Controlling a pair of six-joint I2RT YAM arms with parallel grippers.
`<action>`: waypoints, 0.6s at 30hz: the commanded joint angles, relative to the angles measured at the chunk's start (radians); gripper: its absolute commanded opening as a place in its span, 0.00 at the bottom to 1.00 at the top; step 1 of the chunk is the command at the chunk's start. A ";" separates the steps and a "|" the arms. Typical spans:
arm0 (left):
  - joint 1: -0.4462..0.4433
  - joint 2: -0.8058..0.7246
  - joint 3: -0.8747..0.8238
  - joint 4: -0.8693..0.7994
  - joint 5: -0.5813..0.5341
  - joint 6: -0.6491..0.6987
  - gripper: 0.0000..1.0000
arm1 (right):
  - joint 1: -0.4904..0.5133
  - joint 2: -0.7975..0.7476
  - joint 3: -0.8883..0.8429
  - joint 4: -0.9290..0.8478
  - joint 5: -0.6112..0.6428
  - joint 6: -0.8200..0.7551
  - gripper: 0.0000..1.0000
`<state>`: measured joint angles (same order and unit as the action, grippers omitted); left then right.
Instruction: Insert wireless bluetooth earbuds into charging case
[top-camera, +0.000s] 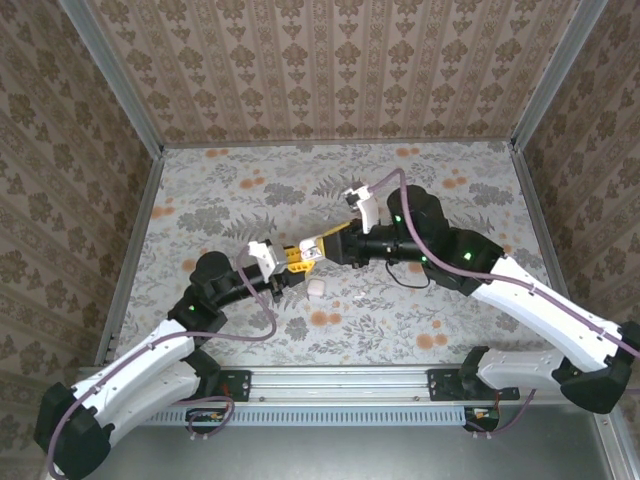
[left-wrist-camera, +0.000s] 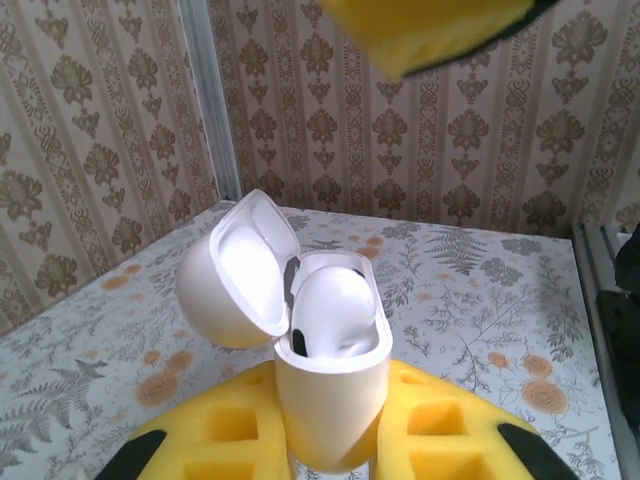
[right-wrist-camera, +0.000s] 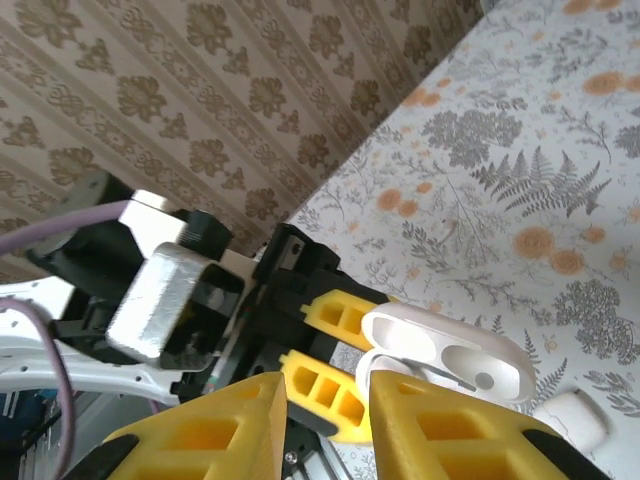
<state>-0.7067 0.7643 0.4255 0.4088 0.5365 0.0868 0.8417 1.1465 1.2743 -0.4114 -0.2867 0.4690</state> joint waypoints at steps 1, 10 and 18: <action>-0.005 0.001 0.027 0.014 0.016 0.095 0.00 | -0.024 -0.032 -0.035 -0.023 0.003 -0.020 0.29; -0.005 -0.013 0.041 -0.043 -0.036 0.176 0.00 | -0.209 -0.049 -0.116 -0.161 0.212 0.139 0.32; -0.005 -0.051 0.029 -0.110 -0.099 0.170 0.00 | -0.341 0.061 -0.257 -0.167 0.163 0.279 0.35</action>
<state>-0.7067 0.7376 0.4324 0.3286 0.4740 0.2337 0.5087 1.1519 1.0370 -0.5465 -0.1230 0.6785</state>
